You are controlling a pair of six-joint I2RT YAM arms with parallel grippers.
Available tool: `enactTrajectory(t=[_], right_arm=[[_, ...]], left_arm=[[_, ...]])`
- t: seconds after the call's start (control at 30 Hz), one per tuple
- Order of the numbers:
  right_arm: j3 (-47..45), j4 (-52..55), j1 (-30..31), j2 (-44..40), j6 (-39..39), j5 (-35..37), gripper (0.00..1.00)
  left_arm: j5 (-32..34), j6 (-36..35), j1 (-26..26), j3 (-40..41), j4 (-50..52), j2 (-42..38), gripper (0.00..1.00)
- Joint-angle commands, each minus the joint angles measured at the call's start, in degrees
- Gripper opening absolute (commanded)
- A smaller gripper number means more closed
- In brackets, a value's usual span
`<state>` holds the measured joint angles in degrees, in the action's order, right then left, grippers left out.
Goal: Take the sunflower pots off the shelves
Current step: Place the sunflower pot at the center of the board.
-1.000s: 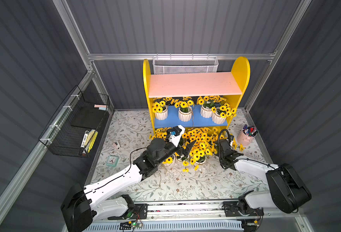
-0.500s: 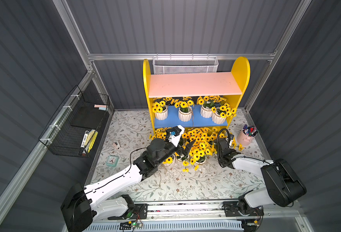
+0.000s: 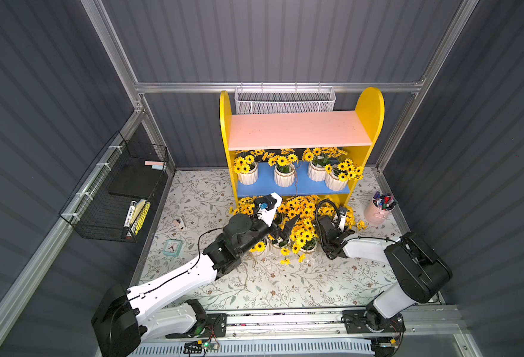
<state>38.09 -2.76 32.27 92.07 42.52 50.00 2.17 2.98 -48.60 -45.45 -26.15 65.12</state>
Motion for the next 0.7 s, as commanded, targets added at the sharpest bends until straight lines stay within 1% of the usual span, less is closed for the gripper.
enactTrajectory(t=[0.0,0.07,0.13,0.2,0.27,0.3,0.37,0.5,0.57,0.67], right_arm=[[0.72,2.85,0.16,1.94,4.12,3.64,0.00],[0.68,2.98,0.18,2.49,4.92,4.14,0.00],[0.23,3.33,0.24,2.84,6.83,4.63,0.10],[-1.34,-0.29,0.12,2.78,5.82,3.59,0.17],[-2.13,-2.14,0.10,2.70,5.58,2.89,0.33],[-2.46,-2.56,0.13,2.49,5.41,2.62,0.43],[-2.51,-2.56,0.11,2.28,5.29,2.08,0.60],[-1.63,0.41,0.25,1.58,5.82,0.72,0.87],[-1.26,2.10,0.25,1.11,6.08,-0.31,0.99],[-1.46,2.39,0.30,0.02,4.49,-2.75,0.99]], left_arm=[[-0.42,0.00,-0.18,0.54,-1.25,-1.59,0.99],[-0.59,0.07,-0.22,0.61,-1.27,-1.77,0.99],[-0.59,0.15,-0.19,0.58,-1.40,-1.98,0.99],[-0.83,0.22,-0.18,0.61,-1.36,-2.07,0.99],[-0.86,0.26,-0.18,0.60,-1.44,-2.12,0.99],[-0.90,0.27,-0.18,0.62,-1.45,-2.21,0.99],[-0.95,0.26,-0.18,0.68,-1.45,-2.35,0.99],[-1.12,0.22,-0.25,0.58,-1.41,-2.54,0.99],[-1.12,0.20,-0.20,0.60,-1.36,-2.73,0.99],[-1.26,0.36,-0.19,0.45,-1.23,-2.89,0.99]])
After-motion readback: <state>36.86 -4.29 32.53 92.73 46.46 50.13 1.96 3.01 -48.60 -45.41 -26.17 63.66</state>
